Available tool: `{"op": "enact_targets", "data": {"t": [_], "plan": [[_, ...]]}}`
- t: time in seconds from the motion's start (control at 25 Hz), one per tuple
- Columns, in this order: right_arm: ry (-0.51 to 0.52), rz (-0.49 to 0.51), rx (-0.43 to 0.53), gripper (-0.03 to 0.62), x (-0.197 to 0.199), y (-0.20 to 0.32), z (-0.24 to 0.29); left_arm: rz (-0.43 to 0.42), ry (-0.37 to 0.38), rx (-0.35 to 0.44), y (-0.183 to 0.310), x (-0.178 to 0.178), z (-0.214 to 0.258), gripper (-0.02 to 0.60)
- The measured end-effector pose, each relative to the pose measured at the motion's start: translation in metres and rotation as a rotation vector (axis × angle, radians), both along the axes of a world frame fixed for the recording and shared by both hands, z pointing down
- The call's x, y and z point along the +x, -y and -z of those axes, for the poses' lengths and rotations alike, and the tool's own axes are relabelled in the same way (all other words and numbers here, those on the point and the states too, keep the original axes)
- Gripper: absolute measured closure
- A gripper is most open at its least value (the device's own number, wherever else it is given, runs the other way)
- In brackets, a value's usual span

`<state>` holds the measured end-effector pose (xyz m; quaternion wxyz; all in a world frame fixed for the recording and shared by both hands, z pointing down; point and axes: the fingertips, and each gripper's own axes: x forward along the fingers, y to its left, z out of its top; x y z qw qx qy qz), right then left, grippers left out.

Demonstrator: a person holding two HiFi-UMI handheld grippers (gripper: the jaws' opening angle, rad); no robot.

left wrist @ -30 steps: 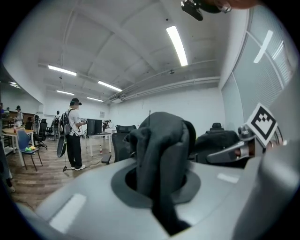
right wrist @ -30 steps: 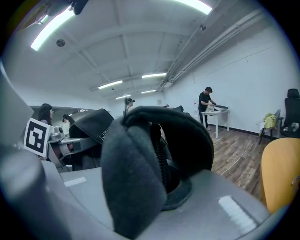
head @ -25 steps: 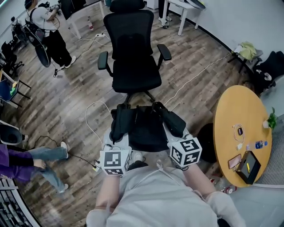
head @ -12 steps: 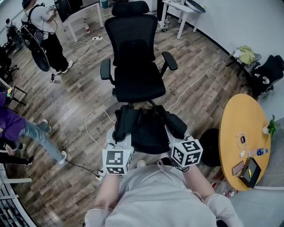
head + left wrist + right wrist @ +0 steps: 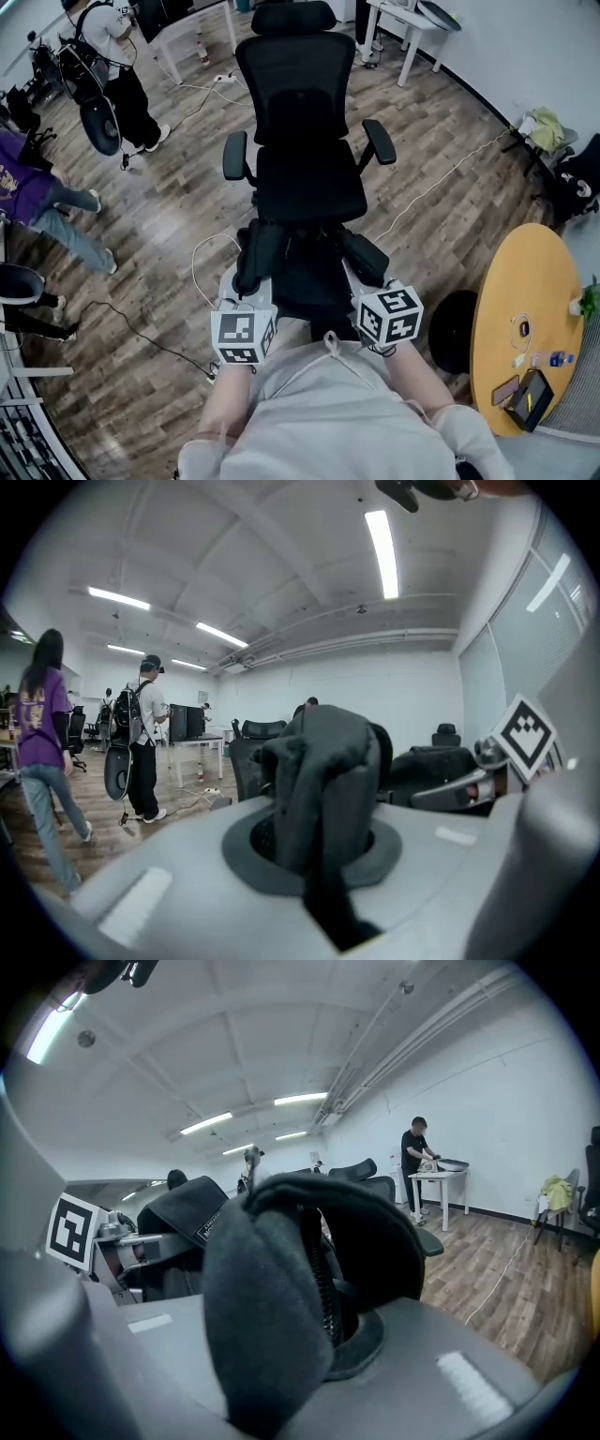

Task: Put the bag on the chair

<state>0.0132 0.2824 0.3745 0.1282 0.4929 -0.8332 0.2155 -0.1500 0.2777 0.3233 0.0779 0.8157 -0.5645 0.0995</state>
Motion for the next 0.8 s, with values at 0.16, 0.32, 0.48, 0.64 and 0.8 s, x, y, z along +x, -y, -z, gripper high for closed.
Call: {"op": "enact_targets", "data": {"t": [0.16,0.32,0.48,0.64,0.8], "plan": [[0.008,0.042,0.000,0.566,0.012,0.059,0.001,0.044,-0.001,-0.005,0.050,0.013,0.002,0.551],[0.008,0.087,-0.010,0.566,0.032,0.127,0.002,0.084,-0.006,-0.015,0.113,0.033,0.002,0.551],[0.002,0.122,-0.003,0.566,0.056,0.186,-0.001,0.116,-0.016,-0.013,0.168,0.057,-0.002,0.551],[-0.004,0.146,-0.003,0.566,0.074,0.232,-0.008,0.136,-0.011,-0.017,0.213,0.077,-0.010,0.551],[-0.007,0.149,-0.026,0.566,0.085,0.274,-0.018,0.139,-0.008,-0.037,0.256,0.089,-0.020,0.551]]}}
